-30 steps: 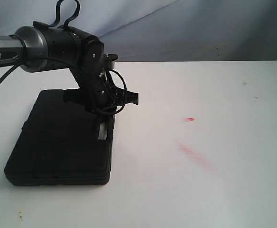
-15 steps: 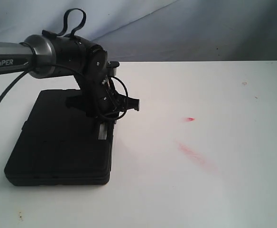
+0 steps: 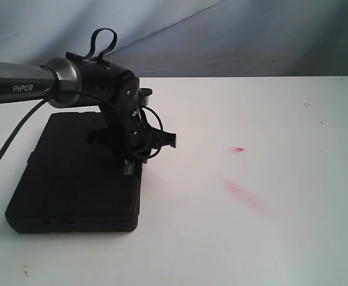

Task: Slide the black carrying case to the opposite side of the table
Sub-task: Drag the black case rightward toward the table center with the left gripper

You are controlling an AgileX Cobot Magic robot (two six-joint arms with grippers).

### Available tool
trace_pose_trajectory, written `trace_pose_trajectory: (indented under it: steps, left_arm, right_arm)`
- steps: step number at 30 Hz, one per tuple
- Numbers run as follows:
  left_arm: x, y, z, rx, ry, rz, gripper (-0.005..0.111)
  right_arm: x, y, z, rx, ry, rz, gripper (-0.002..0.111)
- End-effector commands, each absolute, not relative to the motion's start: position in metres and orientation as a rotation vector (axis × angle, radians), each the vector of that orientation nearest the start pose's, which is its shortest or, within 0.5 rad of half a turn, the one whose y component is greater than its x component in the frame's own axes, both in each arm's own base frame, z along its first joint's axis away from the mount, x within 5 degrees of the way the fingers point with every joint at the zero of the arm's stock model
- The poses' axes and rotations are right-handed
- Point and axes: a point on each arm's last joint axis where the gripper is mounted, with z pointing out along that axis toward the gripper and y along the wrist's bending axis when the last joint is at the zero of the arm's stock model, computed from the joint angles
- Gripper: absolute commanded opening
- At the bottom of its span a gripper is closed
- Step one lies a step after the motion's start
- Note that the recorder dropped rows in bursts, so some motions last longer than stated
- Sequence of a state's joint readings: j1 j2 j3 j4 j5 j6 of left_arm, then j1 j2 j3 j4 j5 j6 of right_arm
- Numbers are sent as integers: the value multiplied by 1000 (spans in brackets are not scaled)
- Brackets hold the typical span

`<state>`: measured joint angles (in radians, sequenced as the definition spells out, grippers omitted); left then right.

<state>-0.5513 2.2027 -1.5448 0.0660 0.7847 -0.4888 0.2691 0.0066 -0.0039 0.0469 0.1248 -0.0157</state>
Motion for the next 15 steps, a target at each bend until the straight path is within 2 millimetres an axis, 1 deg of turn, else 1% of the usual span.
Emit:
trace_pose_trajectory:
  steps: [1,3,6,10,15]
  left_arm:
    - [378,-231,123,155,2909,-101,10]
    - [378,-231,123,155,2909,-101,0]
    - [378,-231,123,149,2909,-102,0]
    - [377,-230,123,74,2925,-103,0]
    - [377,-231,123,22,2928,-123,0]
  right_arm:
    - [54,15,202,-194,1600,231,0]
    - [54,15,202,-194,1600,231,0]
    - [54,15,202,-194,1600,231,0]
    - [54,15,202,-194,1600,231,0]
    - [54,15,202,-194,1600,231,0]
